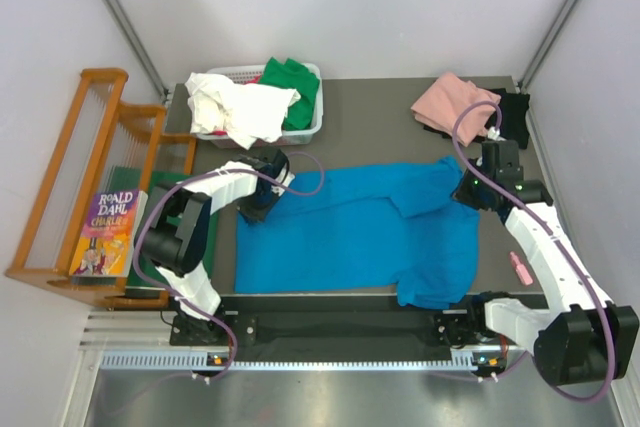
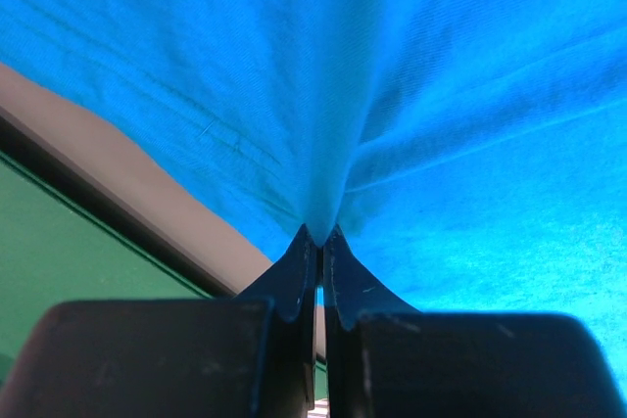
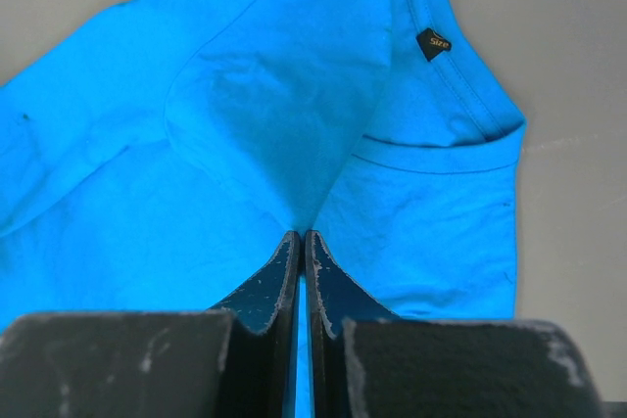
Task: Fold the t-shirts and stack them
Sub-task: Fold the tshirt
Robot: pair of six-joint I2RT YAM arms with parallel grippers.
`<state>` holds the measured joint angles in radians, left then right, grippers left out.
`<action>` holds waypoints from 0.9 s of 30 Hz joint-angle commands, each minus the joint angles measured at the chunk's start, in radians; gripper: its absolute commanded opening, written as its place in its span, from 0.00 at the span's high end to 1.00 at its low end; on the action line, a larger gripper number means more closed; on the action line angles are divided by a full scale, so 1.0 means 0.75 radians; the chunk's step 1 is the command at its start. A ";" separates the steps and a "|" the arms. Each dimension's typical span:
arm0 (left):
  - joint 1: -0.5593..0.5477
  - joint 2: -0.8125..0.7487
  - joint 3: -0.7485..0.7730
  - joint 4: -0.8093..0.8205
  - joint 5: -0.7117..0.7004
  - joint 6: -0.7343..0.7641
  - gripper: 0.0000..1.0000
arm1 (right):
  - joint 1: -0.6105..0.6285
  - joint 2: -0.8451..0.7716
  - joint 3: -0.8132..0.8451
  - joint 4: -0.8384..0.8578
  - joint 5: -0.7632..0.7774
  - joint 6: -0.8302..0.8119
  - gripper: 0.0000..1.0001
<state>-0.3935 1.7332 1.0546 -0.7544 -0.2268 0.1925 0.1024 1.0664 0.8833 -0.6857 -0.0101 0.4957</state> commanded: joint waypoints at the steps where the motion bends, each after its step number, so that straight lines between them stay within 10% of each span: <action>1: -0.009 0.013 -0.003 0.051 -0.033 -0.011 1.00 | 0.011 -0.054 -0.014 -0.008 -0.001 -0.023 1.00; 27: 0.146 -0.059 0.089 0.004 -0.027 0.065 1.00 | 0.011 -0.090 -0.010 -0.063 0.003 -0.070 1.00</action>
<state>-0.2897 1.7370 1.0679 -0.7341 -0.2432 0.2352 0.1024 1.0008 0.7818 -0.7277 -0.0307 0.4656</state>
